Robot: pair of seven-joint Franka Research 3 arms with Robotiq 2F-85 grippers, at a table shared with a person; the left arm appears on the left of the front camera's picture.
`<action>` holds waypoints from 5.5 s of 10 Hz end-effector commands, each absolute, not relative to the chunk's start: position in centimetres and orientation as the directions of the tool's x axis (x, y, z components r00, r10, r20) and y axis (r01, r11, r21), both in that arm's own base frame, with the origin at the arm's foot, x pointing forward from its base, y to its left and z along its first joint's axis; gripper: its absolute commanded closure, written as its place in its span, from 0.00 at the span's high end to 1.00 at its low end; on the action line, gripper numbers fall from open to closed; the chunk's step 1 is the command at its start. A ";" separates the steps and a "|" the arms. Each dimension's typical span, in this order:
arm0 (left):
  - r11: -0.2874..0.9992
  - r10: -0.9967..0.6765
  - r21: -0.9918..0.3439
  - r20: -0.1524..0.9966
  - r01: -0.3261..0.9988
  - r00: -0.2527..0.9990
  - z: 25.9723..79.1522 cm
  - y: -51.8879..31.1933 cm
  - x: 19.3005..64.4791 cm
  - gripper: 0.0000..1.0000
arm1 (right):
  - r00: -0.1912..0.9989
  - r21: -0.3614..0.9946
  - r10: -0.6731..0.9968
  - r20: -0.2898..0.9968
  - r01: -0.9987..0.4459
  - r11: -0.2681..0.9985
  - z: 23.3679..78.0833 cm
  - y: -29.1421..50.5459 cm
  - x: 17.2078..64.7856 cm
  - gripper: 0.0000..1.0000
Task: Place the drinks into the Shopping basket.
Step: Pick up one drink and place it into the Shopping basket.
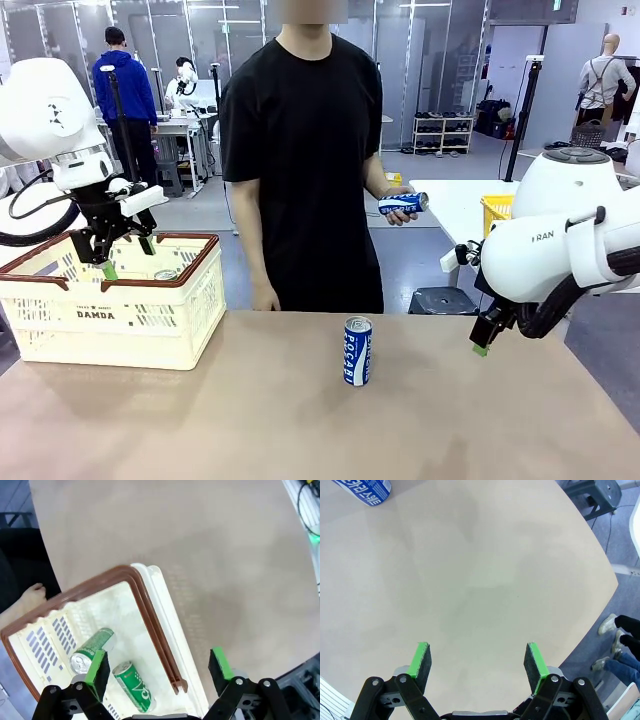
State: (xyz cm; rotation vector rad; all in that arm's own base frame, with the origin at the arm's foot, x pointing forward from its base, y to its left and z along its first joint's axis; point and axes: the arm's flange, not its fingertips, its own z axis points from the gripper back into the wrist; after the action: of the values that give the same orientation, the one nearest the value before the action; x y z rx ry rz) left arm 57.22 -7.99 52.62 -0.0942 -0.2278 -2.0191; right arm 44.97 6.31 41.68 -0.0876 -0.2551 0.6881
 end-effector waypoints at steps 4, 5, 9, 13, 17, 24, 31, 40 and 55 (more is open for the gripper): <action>-0.444 -0.856 0.182 0.201 0.877 -0.475 52.7 -14.6 49.2 1.00 | 0.743 -0.163 0.637 0.204 -0.616 0.771 41.7 6.3 44.9 0.93; -0.481 -0.842 0.149 0.195 0.864 -0.502 51.6 -16.0 47.8 1.00 | 0.743 -0.163 0.637 0.204 -0.616 0.771 41.7 6.3 44.9 0.93; -0.500 -0.852 0.030 0.161 0.866 -0.497 47.0 -16.7 45.7 1.00 | 0.743 -0.163 0.637 0.204 -0.616 0.771 41.7 6.3 44.9 0.93; -0.473 -0.847 0.167 0.187 0.865 -0.498 46.1 -19.4 48.2 1.00 | 0.743 -0.163 0.637 0.204 -0.616 0.771 41.7 6.3 44.9 0.93; -0.525 -0.809 0.184 0.196 0.831 -0.554 47.6 -25.6 50.8 1.00 | 0.743 -0.163 0.637 0.204 -0.616 0.771 41.7 6.3 44.9 0.93; -0.609 -0.731 0.174 0.255 0.774 -0.633 45.1 -35.1 55.7 1.00 | 0.743 -0.163 0.637 0.204 -0.616 0.771 41.7 6.3 44.9 0.93; -0.553 -0.763 0.177 0.286 0.814 -0.580 46.8 -27.5 53.0 1.00 | 0.743 -0.163 0.637 0.204 -0.616 0.771 41.7 6.3 44.9 0.93; -0.430 -0.832 0.158 0.313 0.889 -0.459 44.7 -19.8 49.6 1.00 | 0.743 -0.163 0.637 0.204 -0.616 0.771 41.7 6.3 44.9 0.93; -0.558 -0.765 0.198 0.254 0.806 -0.592 46.5 -31.3 51.9 1.00 | 0.743 -0.163 0.637 0.204 -0.616 0.771 41.7 6.3 44.9 0.93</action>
State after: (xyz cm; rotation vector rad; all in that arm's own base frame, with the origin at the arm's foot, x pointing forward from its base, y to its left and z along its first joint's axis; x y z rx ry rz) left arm 51.75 -31.54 46.55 -0.1731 -0.3662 -2.1828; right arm 44.96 6.35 41.68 -0.0878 -0.2551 0.6890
